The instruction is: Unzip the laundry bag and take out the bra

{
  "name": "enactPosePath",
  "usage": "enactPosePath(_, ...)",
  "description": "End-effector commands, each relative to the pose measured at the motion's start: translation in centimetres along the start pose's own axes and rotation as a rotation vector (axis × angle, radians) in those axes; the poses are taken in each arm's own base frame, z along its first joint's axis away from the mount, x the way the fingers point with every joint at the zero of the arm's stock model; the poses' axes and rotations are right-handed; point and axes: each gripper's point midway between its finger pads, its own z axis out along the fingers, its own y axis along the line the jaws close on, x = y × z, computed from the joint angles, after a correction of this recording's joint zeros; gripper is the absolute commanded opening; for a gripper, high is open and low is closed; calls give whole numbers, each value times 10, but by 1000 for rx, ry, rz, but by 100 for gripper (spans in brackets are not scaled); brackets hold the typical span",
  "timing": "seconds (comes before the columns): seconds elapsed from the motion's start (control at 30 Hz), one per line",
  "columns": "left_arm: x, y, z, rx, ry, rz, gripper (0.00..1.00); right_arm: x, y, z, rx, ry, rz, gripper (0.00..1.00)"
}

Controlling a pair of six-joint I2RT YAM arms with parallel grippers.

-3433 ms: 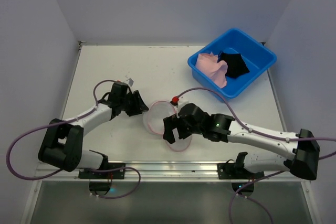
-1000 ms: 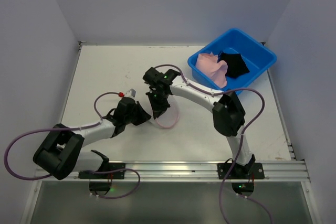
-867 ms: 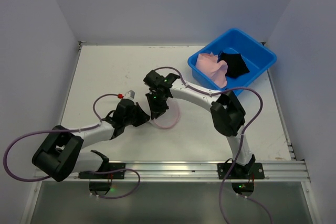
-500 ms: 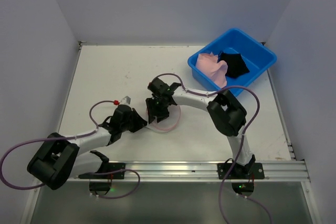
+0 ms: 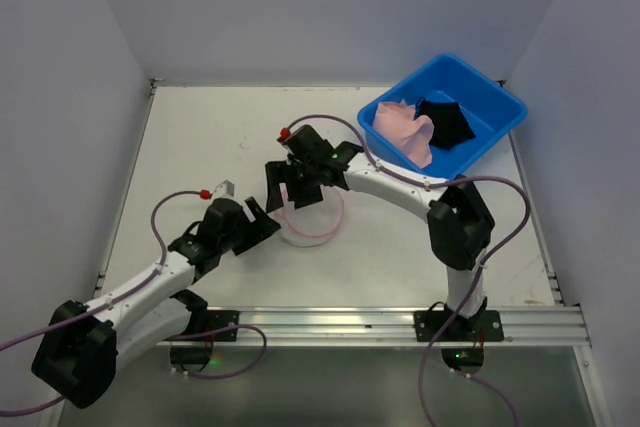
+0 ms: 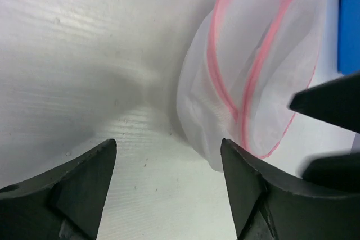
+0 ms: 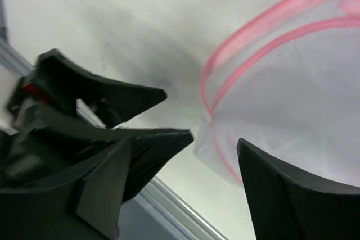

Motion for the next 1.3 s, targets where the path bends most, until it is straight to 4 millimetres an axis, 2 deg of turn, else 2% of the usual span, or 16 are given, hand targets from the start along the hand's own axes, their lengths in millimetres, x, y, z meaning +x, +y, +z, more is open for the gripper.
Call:
enactPosePath(0.0,-30,-10,-13,-29,-71,33,82,-41,36,-69,-54,-172,-73,84)
enactPosePath(0.17,-62,-23,-27,-14,-120,44,97,-67,24,-100,-17,-262,-87,96)
enactPosePath(0.27,-94,-28,-35,-35,-164,77,100,-85,-11,-129,39,-341,-34,98)
enactPosePath(0.33,-107,-29,-41,-52,-176,123,100,-102,-50,-156,111,-421,22,99)
enactPosePath(0.43,-141,-33,-58,-76,-237,156,100,-108,-100,-218,196,-567,100,99)
enactPosePath(0.47,-155,-41,-68,-68,-270,182,100,-99,-107,-249,209,-636,112,99)
enactPosePath(0.5,-163,-42,-75,-74,-286,189,100,-99,-131,-276,256,-704,163,99)
enactPosePath(0.57,-181,-50,-100,-76,-336,200,100,-82,-157,-311,342,-798,198,99)
enactPosePath(0.6,-187,-54,-110,-76,-356,223,100,-70,-160,-354,375,-919,207,99)
enactPosePath(0.67,-198,-57,-136,-102,-419,245,100,-48,-174,-390,503,-1010,201,99)
enactPosePath(0.7,-210,-68,-155,-92,-470,277,100,-32,-166,-419,530,-1097,181,99)
enactPosePath(0.83,-228,-79,-214,-127,-607,332,100,16,-160,-477,647,-1270,151,99)
enactPosePath(0.93,-236,-85,-262,-143,-725,364,100,47,-144,-503,633,-1370,84,99)
enactPosePath(1.07,-236,-82,-318,-166,-877,377,100,78,-131,-517,614,-1435,9,99)
enactPosePath(1.17,-233,-79,-341,-167,-938,362,100,96,-119,-524,571,-1494,-44,99)
enactPosePath(1.27,-228,-71,-349,-187,-958,333,100,104,-119,-524,568,-1512,-54,99)
